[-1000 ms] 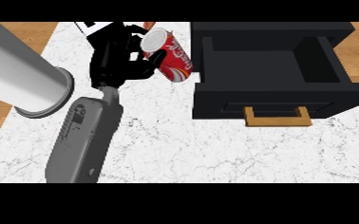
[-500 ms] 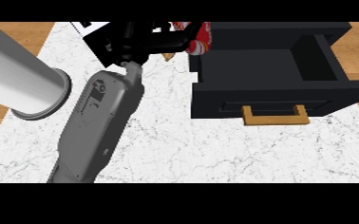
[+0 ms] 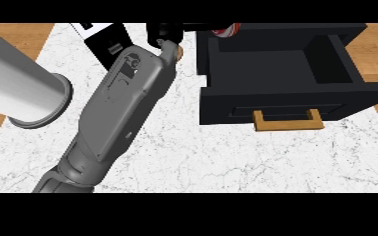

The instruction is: Pick up the can, place it into the drawer and close the drawer

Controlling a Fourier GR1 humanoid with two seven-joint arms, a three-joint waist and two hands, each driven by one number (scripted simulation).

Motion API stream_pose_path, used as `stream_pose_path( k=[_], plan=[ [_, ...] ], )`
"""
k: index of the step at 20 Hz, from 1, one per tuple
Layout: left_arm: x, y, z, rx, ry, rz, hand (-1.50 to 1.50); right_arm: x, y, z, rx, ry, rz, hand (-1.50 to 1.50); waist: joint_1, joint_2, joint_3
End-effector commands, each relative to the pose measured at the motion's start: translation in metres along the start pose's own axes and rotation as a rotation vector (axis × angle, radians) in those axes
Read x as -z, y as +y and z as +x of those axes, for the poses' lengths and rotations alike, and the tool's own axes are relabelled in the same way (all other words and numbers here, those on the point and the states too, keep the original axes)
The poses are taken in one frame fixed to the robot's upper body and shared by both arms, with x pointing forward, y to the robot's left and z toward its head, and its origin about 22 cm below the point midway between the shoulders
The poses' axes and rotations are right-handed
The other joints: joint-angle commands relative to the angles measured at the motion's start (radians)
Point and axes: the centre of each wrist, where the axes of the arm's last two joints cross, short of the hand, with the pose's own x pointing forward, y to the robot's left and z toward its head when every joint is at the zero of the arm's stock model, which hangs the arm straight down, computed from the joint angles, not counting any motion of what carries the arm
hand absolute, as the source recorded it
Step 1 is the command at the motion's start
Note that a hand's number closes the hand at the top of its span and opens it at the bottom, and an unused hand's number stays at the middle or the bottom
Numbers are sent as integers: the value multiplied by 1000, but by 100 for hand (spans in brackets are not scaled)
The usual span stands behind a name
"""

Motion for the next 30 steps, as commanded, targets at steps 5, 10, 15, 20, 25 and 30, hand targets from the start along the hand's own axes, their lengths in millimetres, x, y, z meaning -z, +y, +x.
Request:
stream_pose_path(
  k=[5, 10, 15, 20, 25, 30],
  plan=[
    [13, -30, 6, 18, 21, -18, 150, 13, -2, -13, 1, 28, 11, -150, 4, 1, 0],
    [27, -44, 6, 39, 33, 8, 150, 21, 11, -3, 23, -15, 14, -150, -19, 8, 1],
    [24, -60, 7, 46, 49, -1, 150, 19, 0, 4, -8, -23, 34, -150, -33, 7, 1],
    [22, -61, -8, 80, 48, -2, 150, 18, 12, -2, 21, -11, 31, -150, -35, 8, 1],
    [18, -57, -27, 94, 86, 16, 150, 28, 6, -4, 24, -16, 13, -150, -42, 11, 1],
    [15, -60, -36, 150, 82, 44, 150, 22, 17, -4, 15, -17, 43, -150, -60, 14, 2]
  ],
)
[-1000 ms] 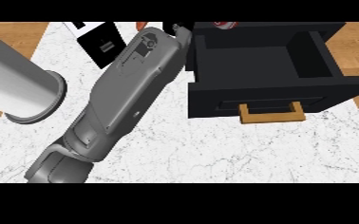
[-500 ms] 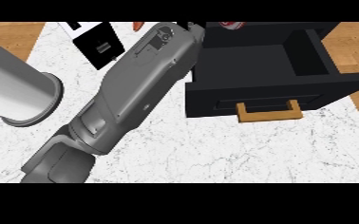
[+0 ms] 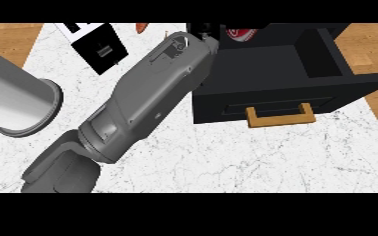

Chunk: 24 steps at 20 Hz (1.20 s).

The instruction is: Pick up the can, place it into the drawer and close the drawer

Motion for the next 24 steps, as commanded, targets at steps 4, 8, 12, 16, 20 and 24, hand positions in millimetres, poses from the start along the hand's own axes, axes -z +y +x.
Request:
stream_pose_path(
  k=[4, 8, 12, 16, 20, 24],
  plan=[
    [5, 1, -7, 60, 5, 46, -150, 6, -8, 12, -2, -12, 15, -150, -13, 4, 0],
    [6, 6, -19, 79, 32, 78, -150, 8, -5, 5, -2, -19, 5, -150, -13, 7, 0],
    [-2, 0, -21, 74, 18, 114, -150, 12, 7, 12, -17, 1, 19, -150, -27, 10, 0],
    [-6, 2, -31, 66, 11, 116, -150, 18, -5, 10, 5, -25, 5, -150, -21, 7, 0],
    [0, 6, -29, 46, 12, 121, -150, 9, 0, -1, -3, -24, 24, -150, -24, 10, 1],
    [3, 6, -25, 33, -15, 121, -150, 14, -3, 32, -188, -153, 69, -150, -25, 10, 0]
  ],
)
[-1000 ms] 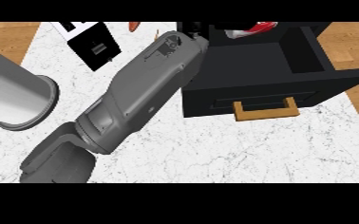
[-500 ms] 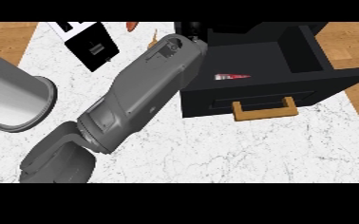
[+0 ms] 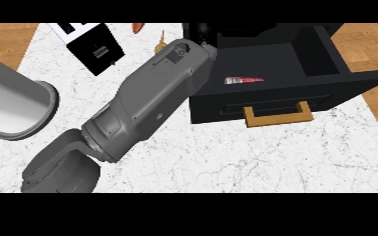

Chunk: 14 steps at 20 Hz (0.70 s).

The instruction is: Pick up the can, place it into the drawer and close the drawer

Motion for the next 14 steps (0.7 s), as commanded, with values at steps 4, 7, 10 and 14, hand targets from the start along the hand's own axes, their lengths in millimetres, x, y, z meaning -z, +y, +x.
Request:
stream_pose_path(
  k=[4, 7, 10, 14],
  plan=[
    [2, 1, 3, -49, -36, -23, -150, 14, 4, 26, -267, -147, 79, -150, 24, 2, -1],
    [1, 3, -2, -48, -76, -30, -150, 21, 23, 31, -290, -220, 100, -150, 36, 1, -1],
    [-2, -9, 18, -67, -76, -53, -150, 34, 25, 30, -374, -228, 128, -150, 65, -7, -1],
    [1, -10, 24, -81, -107, -19, -150, 42, 51, 35, -470, -257, 166, -150, 64, -2, -1]
  ],
)
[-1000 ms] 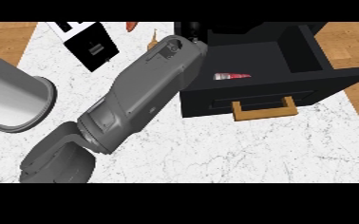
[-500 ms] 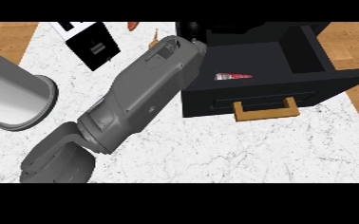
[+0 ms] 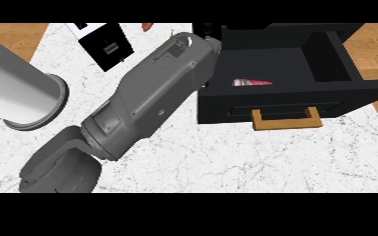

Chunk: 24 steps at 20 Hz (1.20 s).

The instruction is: Pick up the can, place it into the drawer and close the drawer

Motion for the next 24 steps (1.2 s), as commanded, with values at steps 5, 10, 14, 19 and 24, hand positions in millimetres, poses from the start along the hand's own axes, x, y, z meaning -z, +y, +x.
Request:
stream_pose_path(
  k=[5, 10, 14, 19, 24],
  plan=[
    [0, -12, 22, -33, 12, -10, -150, 39, 26, -11, -201, -6, 87, -150, 34, -9, 0],
    [-7, -6, 5, -33, 35, -7, -150, 77, 58, -12, -324, -47, 94, -150, 50, -11, -1],
    [-2, 1, 7, -33, 44, 0, -150, 104, 97, -21, -368, -60, 112, -150, 67, -14, -1],
    [7, 15, 13, -9, 41, 36, -150, 137, 132, -37, -503, -74, 199, -150, 75, -15, -1],
    [18, 36, 24, -2, 37, 30, -150, 160, 162, -75, -620, -97, 264, -150, 84, -11, -1]
  ],
)
